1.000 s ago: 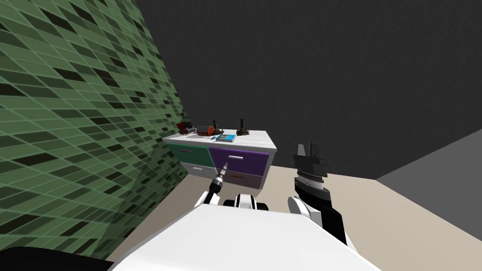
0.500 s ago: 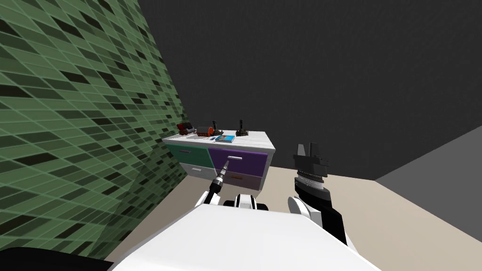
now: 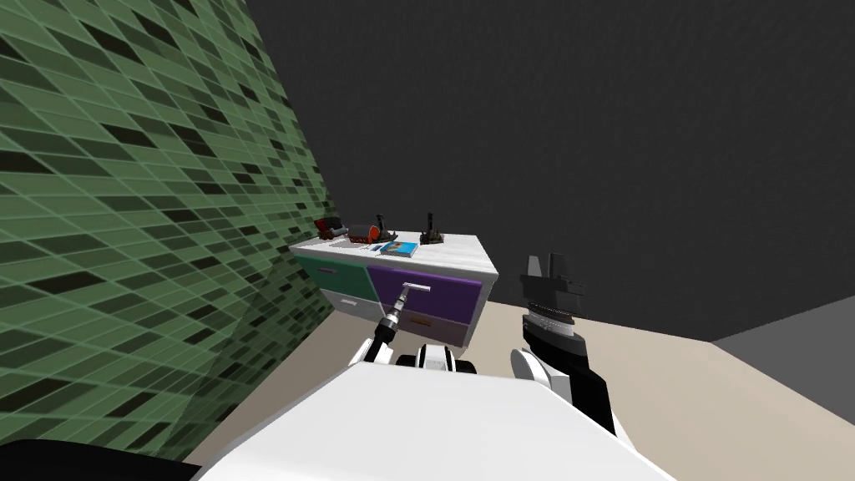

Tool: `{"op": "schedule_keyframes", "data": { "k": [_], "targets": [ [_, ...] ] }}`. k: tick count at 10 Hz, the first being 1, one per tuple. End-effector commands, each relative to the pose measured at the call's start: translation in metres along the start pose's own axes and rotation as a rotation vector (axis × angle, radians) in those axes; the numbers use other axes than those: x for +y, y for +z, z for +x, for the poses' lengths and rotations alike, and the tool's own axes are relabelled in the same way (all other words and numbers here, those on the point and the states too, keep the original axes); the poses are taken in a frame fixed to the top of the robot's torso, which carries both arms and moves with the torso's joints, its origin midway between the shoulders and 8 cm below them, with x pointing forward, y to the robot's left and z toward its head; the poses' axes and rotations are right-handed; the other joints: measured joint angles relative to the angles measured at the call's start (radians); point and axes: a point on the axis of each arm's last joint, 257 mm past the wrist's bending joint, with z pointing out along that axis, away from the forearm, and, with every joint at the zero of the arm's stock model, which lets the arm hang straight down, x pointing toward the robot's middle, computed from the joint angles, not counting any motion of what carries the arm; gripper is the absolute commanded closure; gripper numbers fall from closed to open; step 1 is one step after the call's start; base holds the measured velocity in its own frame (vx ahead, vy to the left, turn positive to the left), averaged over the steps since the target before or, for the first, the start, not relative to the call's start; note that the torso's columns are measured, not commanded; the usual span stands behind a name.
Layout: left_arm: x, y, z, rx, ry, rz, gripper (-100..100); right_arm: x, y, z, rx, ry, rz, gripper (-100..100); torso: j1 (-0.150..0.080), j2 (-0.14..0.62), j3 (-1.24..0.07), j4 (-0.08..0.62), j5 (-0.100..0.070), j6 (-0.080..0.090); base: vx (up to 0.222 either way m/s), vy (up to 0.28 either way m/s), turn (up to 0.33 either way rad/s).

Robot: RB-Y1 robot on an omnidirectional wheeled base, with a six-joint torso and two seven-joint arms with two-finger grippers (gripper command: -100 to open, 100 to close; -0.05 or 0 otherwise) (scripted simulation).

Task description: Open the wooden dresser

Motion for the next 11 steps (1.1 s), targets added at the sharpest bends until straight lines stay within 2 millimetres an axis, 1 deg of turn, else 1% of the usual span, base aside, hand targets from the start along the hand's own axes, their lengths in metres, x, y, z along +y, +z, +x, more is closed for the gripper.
{"op": "schedule_keyframes", "data": {
  "k": [1,6,7,8,11],
  "targets": [
    [-0.013,-0.002,0.024,0.051,-0.002,0.023,-100,0.0,0.0,0.0,0.0,0.0,0.0,0,-0.001,-0.001,-0.001,0.0,0.0,0.0,0.091,-0.005,0.216],
    [-0.037,-0.007,0.067,0.143,-0.011,0.064,-100,0.0,0.0,0.0,0.0,0.0,0.0,0,-0.002,0.0,0.0,0.0,0.0,0.0,0.086,-0.009,0.201],
    [-0.033,-0.007,0.062,0.131,-0.01,0.058,-100,0.0,0.0,0.0,0.0,0.0,0.0,0,-0.002,0.0,0.0,0.0,0.0,0.0,0.034,-0.01,0.035],
    [-0.028,-0.004,0.05,0.106,-0.007,0.048,100,0.0,0.0,0.0,0.0,0.0,0.0,0,-0.001,0.002,0.001,0.0,0.0,0.001,-0.039,0.009,-0.298],
    [-0.013,-0.002,0.024,0.051,-0.002,0.023,100,0.0,0.0,0.0,0.0,0.0,0.0,0,-0.001,0.003,0.002,0.001,-0.001,-0.001,-0.111,0.015,-0.235]
  ]
}}
